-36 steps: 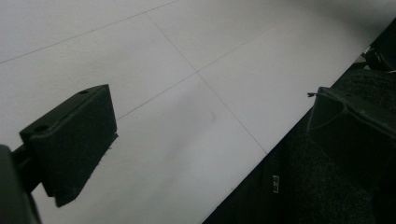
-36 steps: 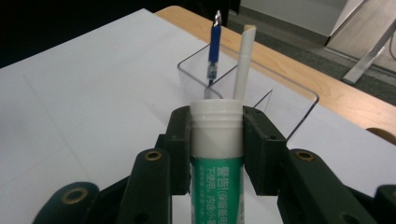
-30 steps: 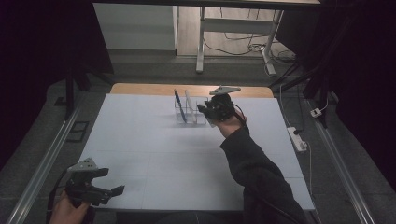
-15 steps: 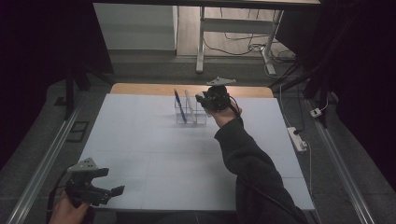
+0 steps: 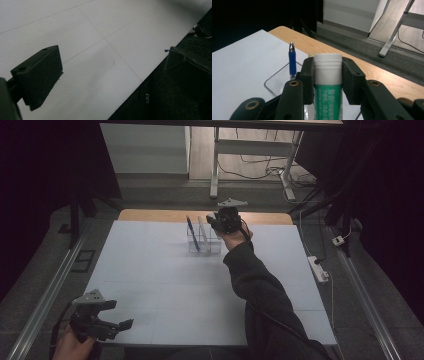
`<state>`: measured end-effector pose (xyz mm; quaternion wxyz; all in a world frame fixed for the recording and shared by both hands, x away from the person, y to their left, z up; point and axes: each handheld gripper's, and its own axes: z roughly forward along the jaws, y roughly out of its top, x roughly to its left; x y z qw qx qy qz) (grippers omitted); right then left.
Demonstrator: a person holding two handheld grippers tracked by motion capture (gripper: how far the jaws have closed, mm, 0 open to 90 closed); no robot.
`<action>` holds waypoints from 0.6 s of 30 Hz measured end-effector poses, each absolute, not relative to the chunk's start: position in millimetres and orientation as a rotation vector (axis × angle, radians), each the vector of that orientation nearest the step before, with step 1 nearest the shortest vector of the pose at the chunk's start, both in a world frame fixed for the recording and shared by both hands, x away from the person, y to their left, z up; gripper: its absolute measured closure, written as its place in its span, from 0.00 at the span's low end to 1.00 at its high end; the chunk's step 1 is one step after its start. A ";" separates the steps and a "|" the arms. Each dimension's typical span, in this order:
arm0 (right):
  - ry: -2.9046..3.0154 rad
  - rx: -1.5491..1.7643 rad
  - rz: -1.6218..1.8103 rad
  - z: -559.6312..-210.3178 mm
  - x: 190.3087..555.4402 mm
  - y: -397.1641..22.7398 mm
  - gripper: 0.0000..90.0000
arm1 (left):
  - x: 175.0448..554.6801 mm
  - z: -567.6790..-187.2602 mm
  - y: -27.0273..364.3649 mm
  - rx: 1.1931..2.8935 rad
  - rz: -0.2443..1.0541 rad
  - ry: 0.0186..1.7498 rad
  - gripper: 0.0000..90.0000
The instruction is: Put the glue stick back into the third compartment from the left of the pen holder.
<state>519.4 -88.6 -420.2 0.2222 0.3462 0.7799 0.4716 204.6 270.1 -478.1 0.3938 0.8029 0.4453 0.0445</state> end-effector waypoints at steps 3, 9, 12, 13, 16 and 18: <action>2.148 0.952 1.298 -420.2 524.4 -85.5 0.72 | 204.7 -478.2 270.2 2.037 0.112 1.129 0.02; 2.137 0.957 1.291 -421.7 533.9 -80.0 0.72 | 204.7 -478.2 269.8 2.040 0.112 1.127 0.02; 2.137 0.965 1.296 -424.6 536.6 -77.1 0.72 | 204.5 -478.2 269.9 2.040 0.112 1.127 0.02; 2.137 0.959 1.286 -425.9 537.1 -75.9 0.72 | 204.5 -478.2 269.9 2.041 0.113 1.125 0.02; 2.137 0.955 1.274 -430.1 539.5 -73.5 0.72 | 204.4 -478.2 269.9 2.043 0.114 1.124 0.02; 2.136 0.960 1.267 -432.9 541.4 -72.7 0.72 | 204.4 -478.2 270.0 2.042 0.113 1.125 0.02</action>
